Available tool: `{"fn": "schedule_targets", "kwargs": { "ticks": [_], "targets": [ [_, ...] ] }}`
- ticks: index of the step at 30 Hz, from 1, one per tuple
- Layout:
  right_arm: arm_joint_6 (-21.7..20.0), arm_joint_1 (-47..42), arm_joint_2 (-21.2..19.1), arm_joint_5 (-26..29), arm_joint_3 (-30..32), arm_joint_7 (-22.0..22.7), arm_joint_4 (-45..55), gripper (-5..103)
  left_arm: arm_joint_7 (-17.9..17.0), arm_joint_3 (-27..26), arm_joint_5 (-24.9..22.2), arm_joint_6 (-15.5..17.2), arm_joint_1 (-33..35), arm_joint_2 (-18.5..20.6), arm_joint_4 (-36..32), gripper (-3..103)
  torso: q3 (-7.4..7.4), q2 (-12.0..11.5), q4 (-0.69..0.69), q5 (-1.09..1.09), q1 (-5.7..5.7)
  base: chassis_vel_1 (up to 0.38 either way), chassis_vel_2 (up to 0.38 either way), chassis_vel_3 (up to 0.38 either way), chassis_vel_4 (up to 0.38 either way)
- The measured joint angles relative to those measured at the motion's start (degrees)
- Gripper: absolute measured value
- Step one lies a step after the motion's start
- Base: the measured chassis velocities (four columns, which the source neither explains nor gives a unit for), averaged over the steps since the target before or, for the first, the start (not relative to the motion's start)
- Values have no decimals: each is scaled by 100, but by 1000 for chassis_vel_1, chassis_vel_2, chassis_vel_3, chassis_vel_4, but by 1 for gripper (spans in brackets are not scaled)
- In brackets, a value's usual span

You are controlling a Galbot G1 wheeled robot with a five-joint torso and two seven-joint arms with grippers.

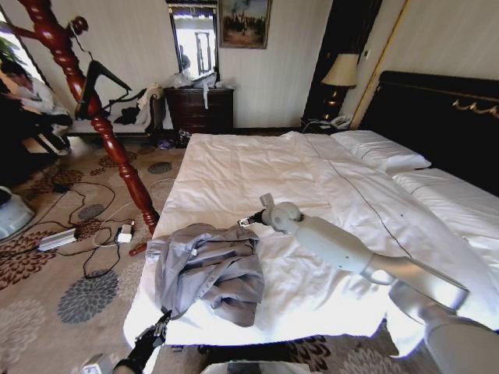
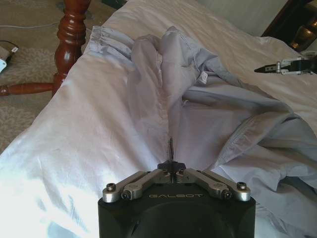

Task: Pick up the clothes from the bed and hang them on the clothes hanger.

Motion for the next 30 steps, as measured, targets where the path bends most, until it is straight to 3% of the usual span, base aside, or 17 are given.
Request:
{"fn": "schedule_targets", "kwargs": {
  "ticks": [4,10,18,22,28,30],
  "targets": [
    [139,102,301,-622,-314,-342,-130,100,6,43,17,-20,16,0,31,0,0,0,-1,0,0,0,0,0,0],
    [276,141,700,-1055,-604,-523,-374,100,9,86,15,-25,-14,-2,51,0,0,0,-2,-1,0,0,0,0,0],
    [451,117,751,-1671,-730,-759,-778,101,9,113,16,-28,-18,-33,58,0,0,0,-3,0,0,0,0,0,0],
    [476,114,682,-1694,-886,-861,-794,86,10,147,-5,-19,-46,-51,61,0,0,0,-3,0,0,0,0,0,0],
    [533,145,787,-1805,-1080,-954,-875,83,10,147,-11,-18,-61,-51,82,0,-1,0,-1,0,0,0,0,0,0],
    [703,186,904,-2229,-1237,-1113,-998,78,10,147,-28,-17,-75,-53,109,0,0,0,-1,0,0,0,0,0,0]
  ]
}}
